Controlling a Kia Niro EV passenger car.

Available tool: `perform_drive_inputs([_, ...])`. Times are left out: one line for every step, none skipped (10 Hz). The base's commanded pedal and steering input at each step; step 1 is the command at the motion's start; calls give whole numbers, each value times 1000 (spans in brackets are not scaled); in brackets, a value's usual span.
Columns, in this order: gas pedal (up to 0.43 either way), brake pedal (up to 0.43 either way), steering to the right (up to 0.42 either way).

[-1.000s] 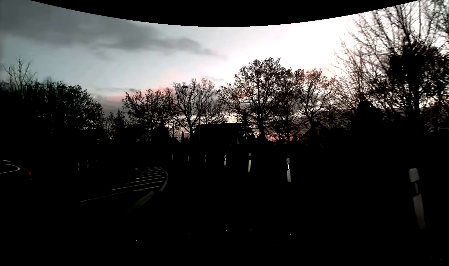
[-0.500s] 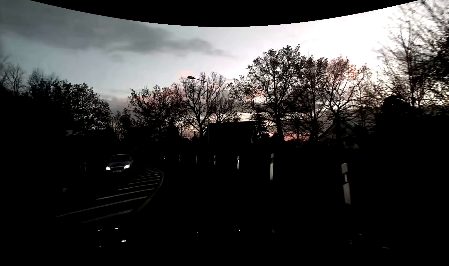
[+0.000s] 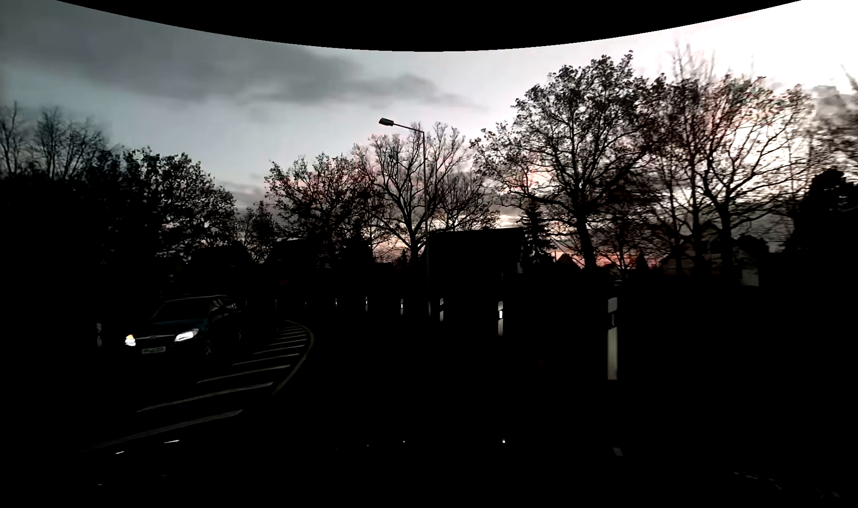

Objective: Follow the waypoints while adhering to traffic rules and regulations

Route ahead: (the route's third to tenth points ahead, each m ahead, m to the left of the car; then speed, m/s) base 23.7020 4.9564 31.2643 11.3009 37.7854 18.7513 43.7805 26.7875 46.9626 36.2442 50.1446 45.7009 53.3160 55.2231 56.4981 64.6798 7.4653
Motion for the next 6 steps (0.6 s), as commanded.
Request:
perform_drive_inputs([59,0,-101])
perform_drive_inputs([59,0,-102])
perform_drive_inputs([59,0,-102])
perform_drive_inputs([59,0,-102])
perform_drive_inputs([59,0,-103])
perform_drive_inputs([59,0,-104])
